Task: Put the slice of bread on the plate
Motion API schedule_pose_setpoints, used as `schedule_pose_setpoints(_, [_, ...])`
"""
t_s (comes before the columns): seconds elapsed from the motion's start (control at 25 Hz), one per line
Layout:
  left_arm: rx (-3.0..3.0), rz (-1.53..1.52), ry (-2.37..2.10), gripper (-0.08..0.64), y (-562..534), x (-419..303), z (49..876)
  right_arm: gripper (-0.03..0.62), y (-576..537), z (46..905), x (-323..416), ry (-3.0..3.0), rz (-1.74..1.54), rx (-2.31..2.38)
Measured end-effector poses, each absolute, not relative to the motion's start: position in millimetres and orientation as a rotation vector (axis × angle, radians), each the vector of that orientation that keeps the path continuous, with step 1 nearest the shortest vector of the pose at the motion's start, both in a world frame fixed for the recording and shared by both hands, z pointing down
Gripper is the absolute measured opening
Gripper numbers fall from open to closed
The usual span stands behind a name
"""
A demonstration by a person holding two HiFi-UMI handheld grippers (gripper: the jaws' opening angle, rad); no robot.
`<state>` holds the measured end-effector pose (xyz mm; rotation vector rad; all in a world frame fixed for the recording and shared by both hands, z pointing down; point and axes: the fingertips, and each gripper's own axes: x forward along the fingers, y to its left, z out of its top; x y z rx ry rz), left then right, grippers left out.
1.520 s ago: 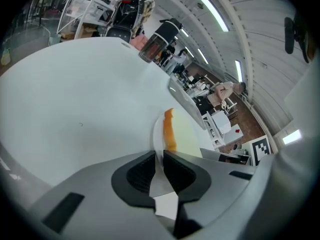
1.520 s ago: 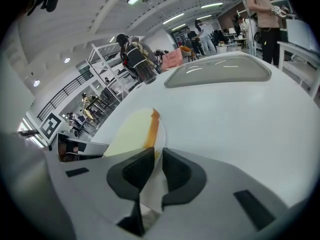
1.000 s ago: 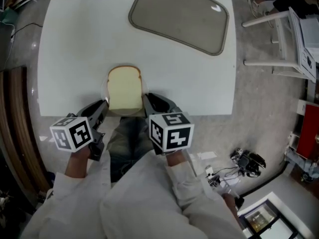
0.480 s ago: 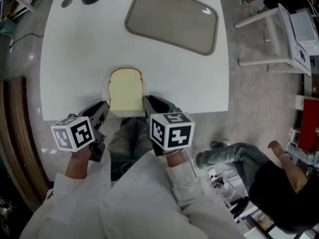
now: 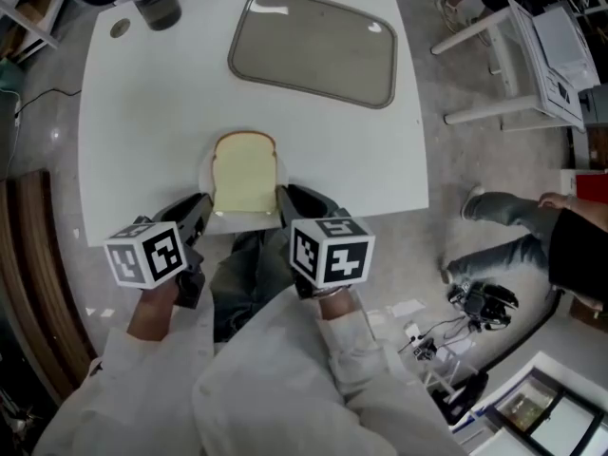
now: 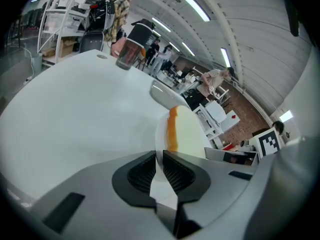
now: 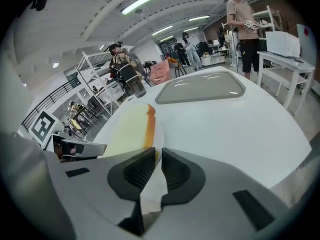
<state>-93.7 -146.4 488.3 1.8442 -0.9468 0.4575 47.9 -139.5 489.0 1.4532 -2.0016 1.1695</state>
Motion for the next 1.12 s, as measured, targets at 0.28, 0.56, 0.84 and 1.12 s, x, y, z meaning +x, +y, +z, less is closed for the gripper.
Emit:
schedule_pose_setpoints(0.28, [1.865,0.460,-0.927,0.049,-171,-63,486,0.049,-164,490,78,-2.007,1.197,1.466])
schedule_pose_setpoints(0.56, [1.871,0.435,-0.940,0.049,-215,-29,480,0.049,-210,485,112,-2.028,1.193,1.452])
schedule_pose_setpoints(0.84, [1.875,0.435,-0.957,0.051,-273,13,475,0.048,-271,476,154,-2.022,1.183,1.482])
schedule_pose_setpoints(1.12, [1.861,0.430,-0.994,0.049,-331,36,471,0.048,-327,474,178,-2.041,1.210,1.470])
